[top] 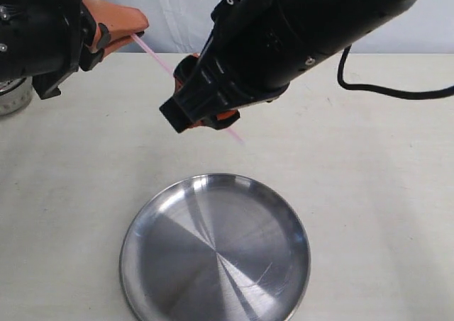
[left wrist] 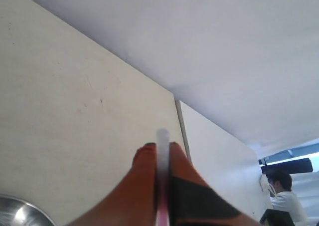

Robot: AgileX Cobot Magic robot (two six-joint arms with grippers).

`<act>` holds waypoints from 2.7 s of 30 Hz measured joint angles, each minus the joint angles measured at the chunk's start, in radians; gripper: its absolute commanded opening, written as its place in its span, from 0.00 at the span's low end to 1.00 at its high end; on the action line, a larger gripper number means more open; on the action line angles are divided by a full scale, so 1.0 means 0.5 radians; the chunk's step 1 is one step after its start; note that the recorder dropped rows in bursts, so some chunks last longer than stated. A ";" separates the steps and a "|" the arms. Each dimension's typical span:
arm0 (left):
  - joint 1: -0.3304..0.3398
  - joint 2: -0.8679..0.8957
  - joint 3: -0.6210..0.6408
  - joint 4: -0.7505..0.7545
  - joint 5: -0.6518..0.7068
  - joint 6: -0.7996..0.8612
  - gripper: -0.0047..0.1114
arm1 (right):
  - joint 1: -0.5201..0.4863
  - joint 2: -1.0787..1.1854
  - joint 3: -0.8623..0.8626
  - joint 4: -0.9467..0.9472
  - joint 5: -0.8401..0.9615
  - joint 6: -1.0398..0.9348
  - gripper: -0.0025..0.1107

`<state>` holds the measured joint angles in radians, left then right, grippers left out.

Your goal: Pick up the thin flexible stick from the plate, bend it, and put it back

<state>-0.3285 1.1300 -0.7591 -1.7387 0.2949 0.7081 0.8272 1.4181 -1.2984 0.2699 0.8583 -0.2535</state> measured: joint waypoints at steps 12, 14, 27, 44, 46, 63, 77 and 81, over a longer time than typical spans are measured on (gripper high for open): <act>0.000 0.000 0.000 0.000 -0.064 -0.085 0.04 | 0.000 0.000 0.252 -0.084 -0.391 0.050 0.50; 0.000 0.000 0.000 0.000 -0.064 -0.089 0.04 | 0.000 0.000 0.281 -0.102 -0.458 0.059 0.50; 0.000 0.000 0.000 0.000 -0.008 -0.112 0.04 | 0.000 0.026 0.324 -0.149 -0.561 0.105 0.47; 0.000 0.127 -0.020 -0.029 0.050 -0.112 0.04 | 0.003 0.084 0.336 -0.166 -0.516 0.361 0.02; 0.000 0.152 -0.020 -0.032 0.058 -0.116 0.04 | 0.003 0.084 0.340 -0.218 -0.515 0.436 0.02; -0.163 0.179 -0.024 -0.038 -0.210 -0.105 0.04 | 0.005 0.084 0.349 -0.520 -0.609 0.957 0.02; -0.211 0.205 -0.024 -0.051 -0.326 -0.151 0.04 | 0.001 0.084 0.354 -0.695 -0.816 1.314 0.02; -0.211 0.205 -0.024 -0.051 -0.326 -0.160 0.04 | -0.006 0.084 0.354 -0.732 -0.899 1.417 0.02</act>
<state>-0.4342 1.2322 -0.7709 -1.7642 0.1321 0.6281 0.8243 1.4601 -1.1215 -0.0963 0.4086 0.4550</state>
